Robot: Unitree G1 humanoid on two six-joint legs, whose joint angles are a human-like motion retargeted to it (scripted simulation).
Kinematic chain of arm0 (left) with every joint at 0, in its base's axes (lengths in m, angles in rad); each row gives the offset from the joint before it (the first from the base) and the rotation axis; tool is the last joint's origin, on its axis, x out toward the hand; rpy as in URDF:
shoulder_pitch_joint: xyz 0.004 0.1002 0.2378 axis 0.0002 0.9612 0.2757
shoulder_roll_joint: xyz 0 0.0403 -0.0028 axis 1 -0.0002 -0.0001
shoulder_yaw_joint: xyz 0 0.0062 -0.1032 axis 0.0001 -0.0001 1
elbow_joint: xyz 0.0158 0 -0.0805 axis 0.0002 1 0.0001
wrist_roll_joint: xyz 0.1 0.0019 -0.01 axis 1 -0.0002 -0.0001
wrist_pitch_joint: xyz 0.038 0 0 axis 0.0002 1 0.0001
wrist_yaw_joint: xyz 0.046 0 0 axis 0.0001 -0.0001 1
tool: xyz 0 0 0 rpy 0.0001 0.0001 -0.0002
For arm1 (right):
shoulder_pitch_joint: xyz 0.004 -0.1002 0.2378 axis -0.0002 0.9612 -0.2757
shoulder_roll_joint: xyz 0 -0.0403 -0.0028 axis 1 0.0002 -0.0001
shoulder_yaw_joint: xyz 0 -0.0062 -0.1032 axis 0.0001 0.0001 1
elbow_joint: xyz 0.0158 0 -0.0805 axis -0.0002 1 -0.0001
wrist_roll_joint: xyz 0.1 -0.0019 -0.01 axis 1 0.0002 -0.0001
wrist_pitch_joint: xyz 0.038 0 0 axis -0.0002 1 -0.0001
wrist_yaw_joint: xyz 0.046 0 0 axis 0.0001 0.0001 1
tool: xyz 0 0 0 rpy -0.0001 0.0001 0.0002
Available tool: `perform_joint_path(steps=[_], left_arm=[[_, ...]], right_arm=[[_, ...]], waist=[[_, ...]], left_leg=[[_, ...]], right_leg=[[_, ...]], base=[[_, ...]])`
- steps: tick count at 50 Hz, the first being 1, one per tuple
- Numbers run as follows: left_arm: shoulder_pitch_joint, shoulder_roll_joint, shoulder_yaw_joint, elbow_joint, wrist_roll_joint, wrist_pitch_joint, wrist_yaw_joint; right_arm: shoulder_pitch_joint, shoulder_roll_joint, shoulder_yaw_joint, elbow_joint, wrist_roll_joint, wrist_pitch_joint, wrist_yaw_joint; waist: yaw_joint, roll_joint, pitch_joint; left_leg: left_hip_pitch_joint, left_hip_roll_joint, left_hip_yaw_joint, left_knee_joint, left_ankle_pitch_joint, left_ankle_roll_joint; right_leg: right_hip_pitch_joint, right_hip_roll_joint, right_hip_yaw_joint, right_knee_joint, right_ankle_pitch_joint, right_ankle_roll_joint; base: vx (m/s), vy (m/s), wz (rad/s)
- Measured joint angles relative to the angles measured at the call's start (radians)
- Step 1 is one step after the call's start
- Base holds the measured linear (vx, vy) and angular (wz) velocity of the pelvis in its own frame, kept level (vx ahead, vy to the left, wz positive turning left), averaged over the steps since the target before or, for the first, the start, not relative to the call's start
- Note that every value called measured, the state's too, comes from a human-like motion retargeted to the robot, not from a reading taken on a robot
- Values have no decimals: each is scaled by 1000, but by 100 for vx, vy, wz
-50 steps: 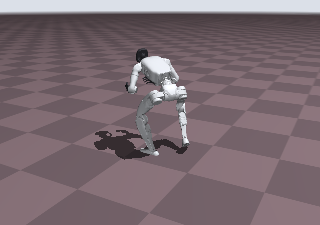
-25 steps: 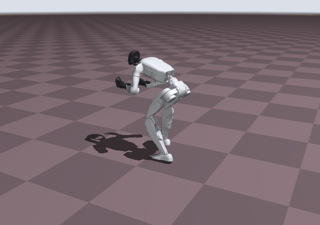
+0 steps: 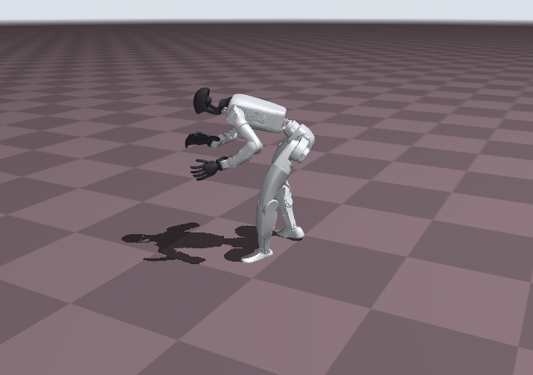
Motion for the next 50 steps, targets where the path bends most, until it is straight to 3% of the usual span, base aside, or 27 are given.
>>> perform_joint_path(steps=[2, 4, 6, 8, 10, 15, 18, 20, 23, 25, 27, 28, 29, 30, 32, 35, 37, 39, 42, 50], left_arm=[[-67, 13, -35, -3, 19, -6, 19], [-170, 20, -78, -9, 53, 4, 61], [-287, 26, -125, -17, 67, -19, 71], [-397, 39, -174, -20, 92, -28, 51], [-486, 58, -212, -24, 151, 54, 49], [-698, 80, -291, -65, 232, 90, 33], [-763, 68, -335, -83, 250, 75, 30], [-776, 60, -356, -83, 280, 66, 25], [-737, 69, -359, -51, 399, 121, 72], [-664, 46, -358, -102, 249, 18, 0], [-591, 60, -336, -85, 287, 29, 6], [-540, 60, -325, -83, 349, 23, 14], [-500, 63, -321, -87, 320, 19, 7], [-466, 67, -320, -93, 245, 16, -8], [-379, 89, -292, -78, 239, 47, -4], [-243, 115, -252, -58, 237, 105, 17], [-186, 137, -228, -43, 209, 60, 16], [-112, 133, -210, -29, 192, 72, 23], [1, 109, -182, -34, 162, 88, 37], [158, 56, -109, -23, 78, 14, 44]], right_arm=[[72, 8, 16, 2, 47, -25, 20], [123, 6, 17, 10, 69, -37, 35], [177, 11, 8, 15, 124, -74, 52], [230, 26, 0, 24, 168, -106, 70], [290, 54, 3, 28, 164, -87, 82], [334, 108, 3, 16, 199, -101, 71], [311, 113, 7, 22, 195, -106, 48], [286, 106, 9, 26, 194, -119, 29], [255, 88, 19, 12, 287, -168, 36], [212, 88, 28, 45, 142, -100, 9], [180, 80, 26, 26, 180, -131, 2], [177, 90, 32, 12, 195, -194, 5], [153, 86, 25, 15, 183, -181, 0], [117, 75, 11, 27, 157, -131, -9], [82, 77, 2, 10, 174, -136, -13], [45, 80, -14, -5, 173, -132, -19], [3, 89, -24, -5, 179, -149, -18], [-13, 88, -29, -3, 157, -127, -28], [-18, 77, -31, -6, 107, -78, -47], [16, 101, -60, -11, 72, -52, -78]], waist=[[2, -11, 0], [-16, -12, 0], [-24, -13, 0], [-29, -8, 0], [-44, -7, 0], [-72, -22, 0], [-111, -14, 0], [-137, -12, 0], [-179, 8, 0], [-203, 21, 0], [-197, 32, 0], [-186, 44, 0], [-182, 56, 0], [-181, 69, 0], [-167, 95, 0], [-147, 127, 0], [-131, 126, 0], [-115, 127, 0], [-91, 118, 0], [4, 21, 0]], left_leg=[[14, 0, -33, 53, -23, -3], [-25, -22, -87, 123, -47, 34], [-40, -45, -139, 159, -66, 43], [-43, -60, -200, 181, -75, 35], [-34, -75, -250, 209, -91, 27], [39, -156, -304, 120, -97, -69], [82, -228, -348, 74, -96, -114], [122, -282, -372, 38, -95, -149], [184, -340, -412, 31, -126, -213], [172, -370, -453, 91, -130, -122], [144, -356, -458, 199, -147, -131], [71, -323, -471, 376, -149, -47], [38, -310, -481, 439, -130, -54], [25, -308, -489, 444, -99, -106], [-77, -241, -495, 641, -17, -117], [-192, -91, -449, 857, 42, -70], [-242, -2, -388, 878, -2, -13], [-256, 29, -358, 817, -47, 13], [-241, 7, -333, 598, -50, -6], [-15, -81, -172, -201, 27, -98]], right_leg=[[-33, -54, 29, 134, 75, -34], [-134, -79, 128, 266, 168, -44], [-207, -5, 256, 320, 233, -1], [-228, 109, 343, 308, 226, 45], [-228, 181, 380, 259, 174, 41], [-187, 248, 334, -123, 165, 98], [-117, 262, 308, -448, 207, 186], [-77, 263, 299, -620, 276, 306], [27, 282, 445, -830, 223, 346], [61, 266, 477, -857, 258, 360], [61, 255, 454, -800, 296, 373], [43, 253, 431, -730, 295, 373], [31, 246, 408, -691, 308, 360], [21, 236, 387, -669, 329, 342], [-21, 241, 365, -539, 293, 300], [-69, 236, 325, -347, 192, 214], [-97, 225, 298, -268, 143, 176], [-95, 212, 273, -197, 83, 127], [-69, 196, 244, -127, 6, 77], [25, 236, 203, -142, -54, 86]], base=[[41, 19, 72], [31, 20, 129], [31, 8, 132], [31, -5, 125], [39, -7, 111], [42, -5, 124], [43, -8, 182], [47, -12, 201], [51, -18, 187], [48, -21, 151], [47, -22, 74], [46, -23, 47], [43, -27, 70], [41, -30, 83], [44, -30, 56], [45, -29, 51], [39, -27, 67], [41, -24, 49], [40, -18, 39], [42, -5, -23]])
